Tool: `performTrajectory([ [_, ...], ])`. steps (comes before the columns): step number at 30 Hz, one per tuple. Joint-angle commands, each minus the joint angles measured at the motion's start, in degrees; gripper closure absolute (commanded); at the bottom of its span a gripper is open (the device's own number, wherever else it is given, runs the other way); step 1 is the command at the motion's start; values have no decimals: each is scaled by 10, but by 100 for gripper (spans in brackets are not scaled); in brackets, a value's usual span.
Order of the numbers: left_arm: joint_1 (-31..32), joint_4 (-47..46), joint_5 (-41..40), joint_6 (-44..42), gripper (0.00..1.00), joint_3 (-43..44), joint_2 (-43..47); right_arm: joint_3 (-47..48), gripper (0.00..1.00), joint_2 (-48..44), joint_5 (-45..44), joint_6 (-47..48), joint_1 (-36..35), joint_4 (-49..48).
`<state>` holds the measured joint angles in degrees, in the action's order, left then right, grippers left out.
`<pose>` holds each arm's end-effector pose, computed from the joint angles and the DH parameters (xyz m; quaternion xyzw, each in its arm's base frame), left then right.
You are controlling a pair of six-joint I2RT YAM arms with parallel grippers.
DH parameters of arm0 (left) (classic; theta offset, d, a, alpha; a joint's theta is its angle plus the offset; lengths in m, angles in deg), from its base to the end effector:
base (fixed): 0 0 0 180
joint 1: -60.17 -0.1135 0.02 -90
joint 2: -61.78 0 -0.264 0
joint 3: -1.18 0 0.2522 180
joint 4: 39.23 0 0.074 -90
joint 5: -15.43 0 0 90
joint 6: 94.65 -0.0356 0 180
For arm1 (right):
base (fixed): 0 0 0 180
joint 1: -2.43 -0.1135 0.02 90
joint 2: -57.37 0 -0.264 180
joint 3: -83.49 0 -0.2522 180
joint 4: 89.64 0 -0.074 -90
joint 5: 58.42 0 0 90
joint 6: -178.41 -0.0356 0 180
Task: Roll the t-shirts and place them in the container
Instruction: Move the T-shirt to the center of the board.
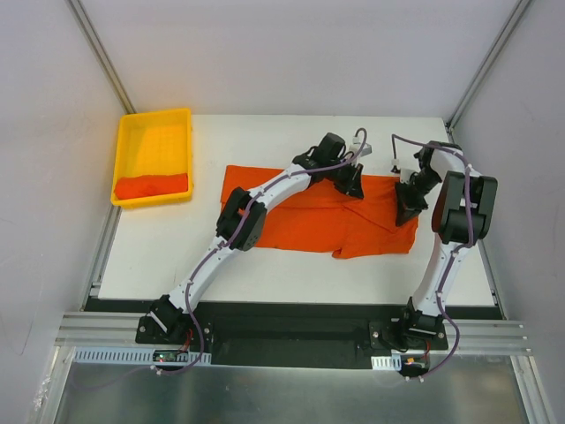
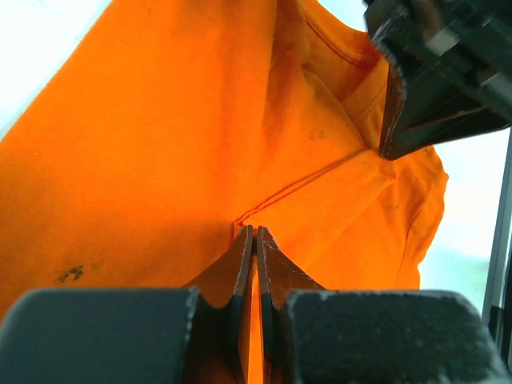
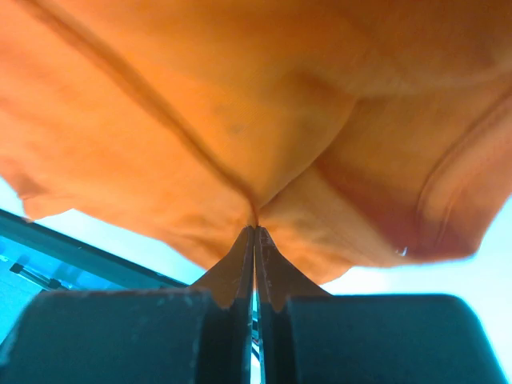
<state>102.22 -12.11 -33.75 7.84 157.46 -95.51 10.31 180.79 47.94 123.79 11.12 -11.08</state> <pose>0.4334 -0.4223 0.1634 0.3784 0.7316 -0.4866 0.2912 0.3943 -0.0501 0.1541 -0.2220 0.9636 0.1485 0.0120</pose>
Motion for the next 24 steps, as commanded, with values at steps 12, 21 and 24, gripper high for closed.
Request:
performTrajectory([
  [12, -39, 12, 141, -41, 100, -16, 69, 56, 99, -137, 69, 85, 6, 82],
  [21, -44, -12, 230, -28, 100, -71, 113, 39, 99, -172, 53, 131, 2, 89],
  [24, -44, -14, 257, -23, 100, -93, 127, 45, 99, -176, 59, 131, -7, 92],
])
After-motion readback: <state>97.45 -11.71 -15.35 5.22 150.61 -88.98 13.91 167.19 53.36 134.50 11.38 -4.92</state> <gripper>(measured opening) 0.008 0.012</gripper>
